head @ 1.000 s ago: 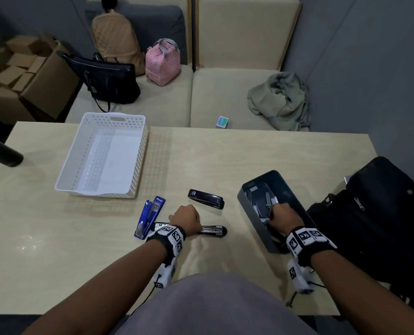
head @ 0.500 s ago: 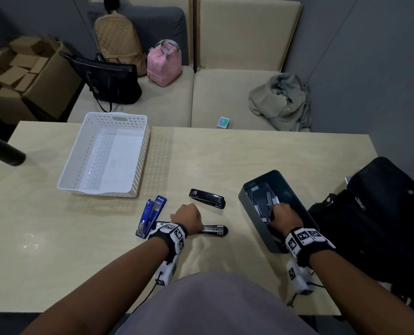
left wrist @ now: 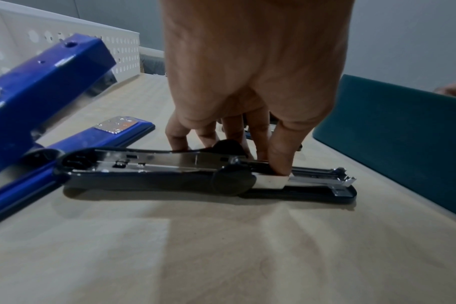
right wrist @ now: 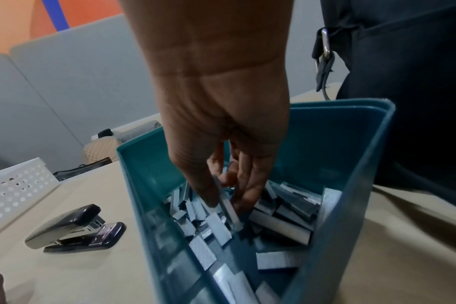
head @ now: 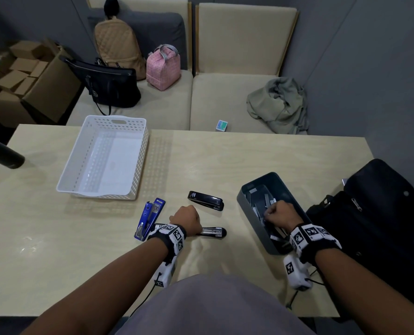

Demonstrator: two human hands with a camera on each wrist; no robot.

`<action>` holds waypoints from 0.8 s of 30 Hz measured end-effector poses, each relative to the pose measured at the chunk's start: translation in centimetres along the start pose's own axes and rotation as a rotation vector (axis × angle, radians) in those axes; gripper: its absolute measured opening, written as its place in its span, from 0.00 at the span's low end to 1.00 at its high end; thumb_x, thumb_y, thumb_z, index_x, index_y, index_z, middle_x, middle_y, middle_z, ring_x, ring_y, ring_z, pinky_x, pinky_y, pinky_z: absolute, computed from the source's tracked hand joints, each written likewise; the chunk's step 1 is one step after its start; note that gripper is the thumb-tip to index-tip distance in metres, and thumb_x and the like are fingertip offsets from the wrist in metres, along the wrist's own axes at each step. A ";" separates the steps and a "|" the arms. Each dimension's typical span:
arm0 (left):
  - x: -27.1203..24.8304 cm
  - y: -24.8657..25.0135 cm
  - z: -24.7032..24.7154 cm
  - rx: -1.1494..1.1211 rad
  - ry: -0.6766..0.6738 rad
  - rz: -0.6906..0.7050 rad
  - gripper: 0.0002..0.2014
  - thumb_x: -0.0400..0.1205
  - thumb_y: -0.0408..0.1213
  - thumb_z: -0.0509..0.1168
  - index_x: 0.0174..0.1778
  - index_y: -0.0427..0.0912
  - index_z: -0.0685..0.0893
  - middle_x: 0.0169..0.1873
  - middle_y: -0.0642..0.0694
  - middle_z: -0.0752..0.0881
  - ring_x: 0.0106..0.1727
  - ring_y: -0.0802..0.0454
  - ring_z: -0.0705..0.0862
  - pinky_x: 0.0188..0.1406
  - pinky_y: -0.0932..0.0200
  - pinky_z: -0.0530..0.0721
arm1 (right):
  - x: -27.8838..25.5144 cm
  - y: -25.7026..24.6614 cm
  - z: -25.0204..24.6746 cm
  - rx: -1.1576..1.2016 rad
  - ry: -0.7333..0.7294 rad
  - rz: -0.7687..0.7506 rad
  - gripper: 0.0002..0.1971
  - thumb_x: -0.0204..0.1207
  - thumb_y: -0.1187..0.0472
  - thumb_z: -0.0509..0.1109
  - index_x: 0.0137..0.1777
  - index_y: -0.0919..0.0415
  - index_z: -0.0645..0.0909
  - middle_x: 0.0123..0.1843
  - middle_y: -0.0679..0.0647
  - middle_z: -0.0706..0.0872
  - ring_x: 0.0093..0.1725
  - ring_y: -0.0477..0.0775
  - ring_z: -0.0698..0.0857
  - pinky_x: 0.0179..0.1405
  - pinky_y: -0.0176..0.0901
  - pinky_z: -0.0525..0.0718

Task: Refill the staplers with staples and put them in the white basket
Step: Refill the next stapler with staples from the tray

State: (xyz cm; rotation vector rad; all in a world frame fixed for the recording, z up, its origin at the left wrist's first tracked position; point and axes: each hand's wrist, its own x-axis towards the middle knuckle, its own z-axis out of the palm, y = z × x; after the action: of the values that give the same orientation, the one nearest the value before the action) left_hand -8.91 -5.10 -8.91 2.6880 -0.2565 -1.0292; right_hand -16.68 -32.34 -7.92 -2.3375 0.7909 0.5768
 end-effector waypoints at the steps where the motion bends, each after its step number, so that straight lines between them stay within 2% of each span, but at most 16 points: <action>1: 0.0 0.0 0.0 0.005 -0.001 0.000 0.07 0.69 0.36 0.66 0.37 0.40 0.88 0.35 0.44 0.83 0.39 0.42 0.81 0.52 0.47 0.85 | 0.0 0.0 -0.1 -0.005 -0.009 -0.002 0.06 0.68 0.69 0.71 0.33 0.67 0.89 0.35 0.55 0.89 0.44 0.54 0.88 0.46 0.37 0.82; 5: 0.2 -0.2 0.1 0.011 -0.001 0.003 0.07 0.69 0.36 0.66 0.37 0.40 0.88 0.34 0.45 0.83 0.39 0.42 0.82 0.51 0.47 0.85 | 0.1 -0.3 -1.2 -0.026 0.023 -0.001 0.02 0.66 0.68 0.77 0.35 0.66 0.90 0.36 0.56 0.89 0.41 0.54 0.87 0.49 0.45 0.88; 7: 0.3 -0.2 0.1 0.012 -0.002 0.007 0.08 0.69 0.36 0.66 0.37 0.39 0.89 0.34 0.44 0.84 0.39 0.42 0.83 0.51 0.47 0.86 | -0.3 -1.1 -2.1 -0.022 0.060 -0.003 0.03 0.66 0.67 0.79 0.38 0.66 0.90 0.36 0.60 0.91 0.37 0.55 0.88 0.44 0.46 0.90; 9: 0.4 -0.2 0.1 0.019 -0.008 0.014 0.07 0.68 0.36 0.67 0.37 0.39 0.89 0.34 0.45 0.83 0.39 0.42 0.82 0.51 0.47 0.86 | -0.8 -2.3 -3.2 0.071 0.075 -0.027 0.02 0.71 0.68 0.77 0.41 0.67 0.90 0.34 0.64 0.91 0.30 0.54 0.87 0.36 0.44 0.91; 10: 0.4 -0.2 0.1 0.023 -0.009 0.016 0.06 0.69 0.36 0.67 0.37 0.39 0.88 0.33 0.46 0.82 0.38 0.42 0.82 0.50 0.47 0.85 | -0.9 -2.9 -3.7 0.114 0.100 -0.058 0.03 0.74 0.67 0.75 0.42 0.65 0.90 0.35 0.63 0.91 0.29 0.53 0.87 0.35 0.43 0.90; 14: 0.5 -0.2 0.2 0.043 0.005 0.023 0.03 0.70 0.36 0.67 0.36 0.41 0.83 0.33 0.46 0.79 0.38 0.42 0.80 0.49 0.49 0.82 | -2.0 -6.6 -4.8 0.146 0.241 -0.286 0.10 0.81 0.63 0.66 0.56 0.59 0.87 0.46 0.53 0.90 0.46 0.50 0.86 0.52 0.40 0.82; 16: 0.5 -0.3 0.2 0.048 0.007 0.021 0.04 0.71 0.37 0.67 0.38 0.41 0.83 0.34 0.46 0.79 0.39 0.42 0.79 0.50 0.48 0.83 | -2.8 -8.6 -4.4 0.188 0.179 -0.407 0.11 0.81 0.62 0.65 0.58 0.57 0.87 0.48 0.52 0.91 0.50 0.48 0.88 0.55 0.41 0.83; 19: 0.6 -0.2 0.3 0.040 -0.002 0.024 0.03 0.69 0.37 0.67 0.34 0.41 0.82 0.30 0.46 0.78 0.39 0.41 0.81 0.47 0.48 0.85 | -3.3 -10.3 -2.5 0.219 -0.042 -0.502 0.10 0.82 0.62 0.67 0.56 0.56 0.89 0.48 0.49 0.92 0.51 0.43 0.88 0.54 0.38 0.84; 22: 0.8 -0.2 0.2 0.020 -0.025 0.032 0.06 0.68 0.38 0.68 0.28 0.43 0.79 0.29 0.45 0.79 0.42 0.38 0.86 0.44 0.49 0.87 | -3.1 -10.6 0.3 0.258 -0.251 -0.514 0.09 0.80 0.65 0.70 0.55 0.62 0.89 0.46 0.50 0.92 0.38 0.36 0.88 0.43 0.28 0.84; 24: 1.0 -0.3 0.4 0.002 -0.029 0.033 0.06 0.66 0.39 0.68 0.27 0.43 0.78 0.35 0.39 0.86 0.44 0.37 0.87 0.45 0.48 0.89 | -2.7 -10.5 2.1 0.258 -0.325 -0.500 0.09 0.77 0.65 0.74 0.55 0.62 0.90 0.46 0.53 0.92 0.37 0.37 0.89 0.42 0.29 0.85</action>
State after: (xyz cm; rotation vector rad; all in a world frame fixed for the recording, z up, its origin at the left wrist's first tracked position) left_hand -8.36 -5.09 -9.91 2.6633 -0.3059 -1.0594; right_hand -12.22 -23.09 -3.78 -2.0225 0.1106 0.5701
